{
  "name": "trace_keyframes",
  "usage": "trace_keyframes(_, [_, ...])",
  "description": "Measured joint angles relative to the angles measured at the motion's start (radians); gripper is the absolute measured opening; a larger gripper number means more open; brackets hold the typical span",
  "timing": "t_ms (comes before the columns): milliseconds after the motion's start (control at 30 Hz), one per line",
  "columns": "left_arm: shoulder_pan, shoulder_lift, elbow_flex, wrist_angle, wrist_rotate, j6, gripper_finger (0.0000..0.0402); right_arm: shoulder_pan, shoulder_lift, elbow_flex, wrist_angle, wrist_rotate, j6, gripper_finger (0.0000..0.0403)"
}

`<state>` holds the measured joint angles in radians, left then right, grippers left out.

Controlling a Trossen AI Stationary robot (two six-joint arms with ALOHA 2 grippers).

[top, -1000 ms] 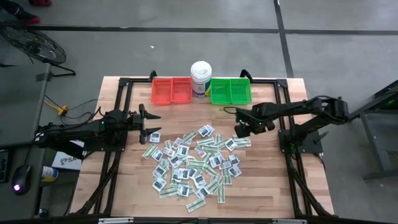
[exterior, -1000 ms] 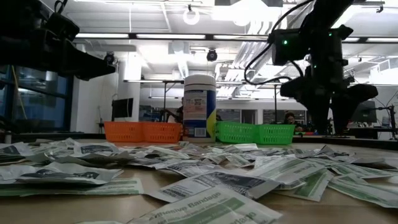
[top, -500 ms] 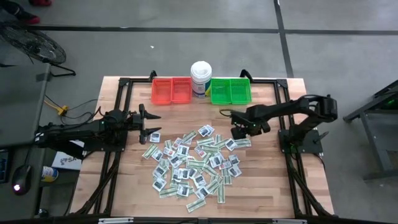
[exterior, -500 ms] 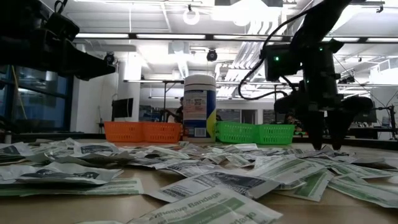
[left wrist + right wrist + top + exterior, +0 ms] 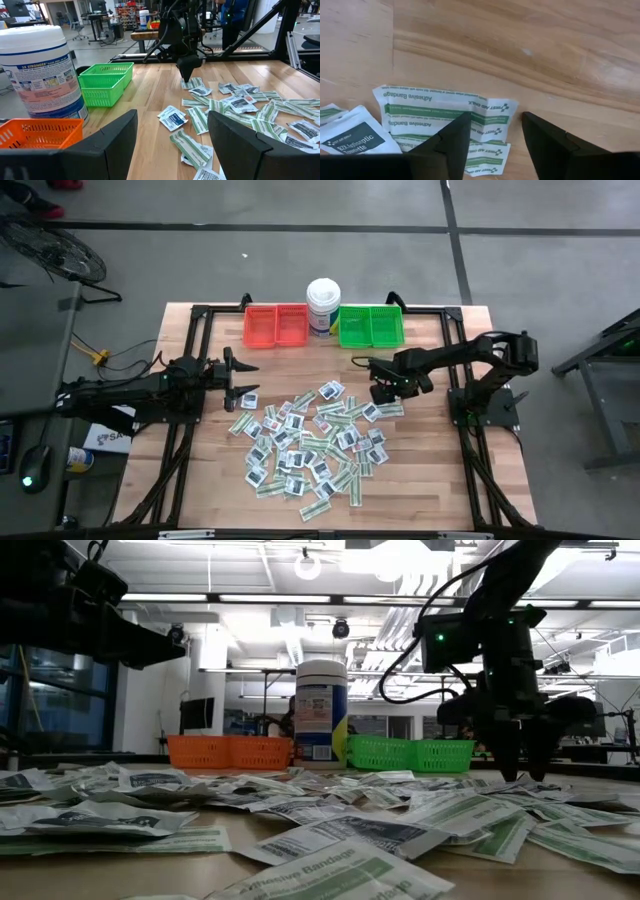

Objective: Pick & Place First Aid Supplies
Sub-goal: Put the green bandage pack into the right green bin

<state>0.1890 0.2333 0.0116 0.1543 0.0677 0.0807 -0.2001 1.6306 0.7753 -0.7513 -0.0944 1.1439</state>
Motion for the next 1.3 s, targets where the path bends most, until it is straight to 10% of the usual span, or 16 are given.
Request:
trace_keyframes(667, [0.0,0.0,0.0,0.0,0.0,0.0,0.0238,-0.001,-0.016,-0.006,0.007,0.03,-0.007,0.0006])
trace_keyframes(1300, [0.0,0.0,0.0,0.0,0.0,0.0,0.0238,-0.002,-0.126,-0.008,0.042,0.032,0.001,0.0001])
